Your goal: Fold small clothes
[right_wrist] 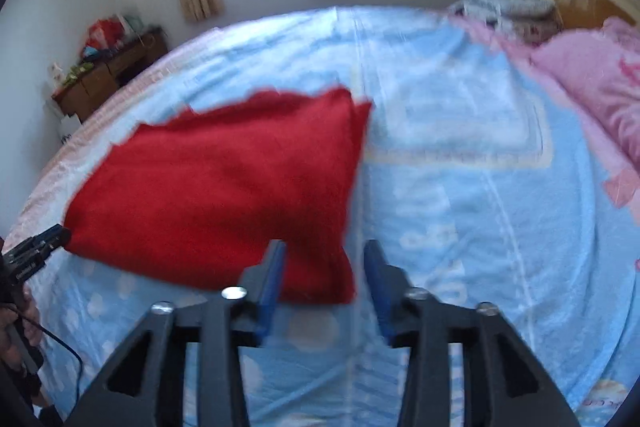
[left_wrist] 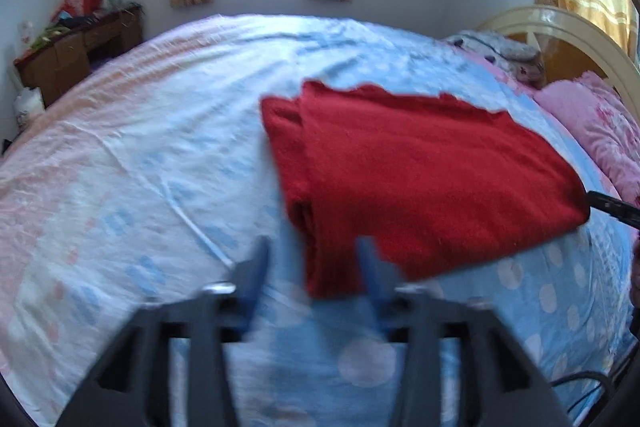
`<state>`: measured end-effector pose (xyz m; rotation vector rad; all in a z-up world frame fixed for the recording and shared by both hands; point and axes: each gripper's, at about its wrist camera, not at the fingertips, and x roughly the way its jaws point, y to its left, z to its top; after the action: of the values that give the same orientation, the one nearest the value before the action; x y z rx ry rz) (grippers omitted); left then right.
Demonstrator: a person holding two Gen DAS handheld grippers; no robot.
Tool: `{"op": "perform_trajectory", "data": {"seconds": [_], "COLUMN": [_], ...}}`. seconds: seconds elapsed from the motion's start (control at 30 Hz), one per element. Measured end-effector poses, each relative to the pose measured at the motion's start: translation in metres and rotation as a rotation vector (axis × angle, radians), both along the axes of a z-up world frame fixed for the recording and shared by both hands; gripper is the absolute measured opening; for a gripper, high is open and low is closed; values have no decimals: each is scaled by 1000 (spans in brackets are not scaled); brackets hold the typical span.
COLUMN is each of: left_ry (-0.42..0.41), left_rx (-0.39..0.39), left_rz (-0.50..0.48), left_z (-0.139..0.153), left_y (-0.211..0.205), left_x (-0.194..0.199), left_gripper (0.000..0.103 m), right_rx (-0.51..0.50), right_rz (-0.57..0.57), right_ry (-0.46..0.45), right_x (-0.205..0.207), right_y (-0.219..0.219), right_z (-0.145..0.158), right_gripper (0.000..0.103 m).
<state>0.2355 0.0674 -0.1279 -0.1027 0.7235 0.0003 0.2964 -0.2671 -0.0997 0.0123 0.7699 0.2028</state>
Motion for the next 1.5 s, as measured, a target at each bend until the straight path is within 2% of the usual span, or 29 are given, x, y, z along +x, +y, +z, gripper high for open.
{"op": "perform_trajectory", "data": {"seconds": [0.03, 0.1, 0.2, 0.27, 0.4, 0.5, 0.57, 0.67, 0.8, 0.93, 1.1, 1.17, 1.33, 1.5], "left_ry": [-13, -11, 23, 58, 60, 67, 65, 64, 62, 44, 14, 15, 30, 37], "left_rx": [9, 28, 48, 57, 71, 49, 35, 22, 32, 14, 8, -24, -119, -215], "left_rz": [11, 21, 40, 45, 44, 41, 41, 34, 13, 28, 78, 98, 120, 58], "left_z": [2, 3, -5, -12, -16, -20, -21, -20, -17, -9, 3, 4, -1, -5], "left_y": [0, 0, -1, -1, -3, 0, 1, 2, 8, 29, 66, 82, 109, 112], "left_x": [1, 9, 22, 28, 25, 23, 22, 21, 12, -1, -6, -3, 8, 20], "left_gripper": [68, 68, 68, 68, 72, 76, 77, 78, 87, 88, 93, 93, 93, 93], "right_rx": [-11, -34, 2, 20, 16, -21, -87, -149, -139, -157, -209, -256, -395, -433], "right_rz": [9, 43, 102, 100, 76, 68, 77, 83, 79, 123, 281, 366, 482, 543], "right_ry": [-22, -55, -50, -25, 50, 41, 40, 11, 31, -29, -137, -183, -249, -253], "right_x": [-1, 1, 13, 26, 43, 37, 31, 23, 21, 6, -20, -33, -54, -62], "right_y": [6, 25, 46, 57, 66, 70, 77, 83, 85, 103, 155, 185, 239, 268], "right_z": [6, 15, 13, 4, -24, -39, -46, -47, -38, -25, -9, -8, -23, -39], "right_gripper": [44, 44, 44, 44, 44, 44, 48, 49, 49, 50, 56, 59, 59, 59]}}
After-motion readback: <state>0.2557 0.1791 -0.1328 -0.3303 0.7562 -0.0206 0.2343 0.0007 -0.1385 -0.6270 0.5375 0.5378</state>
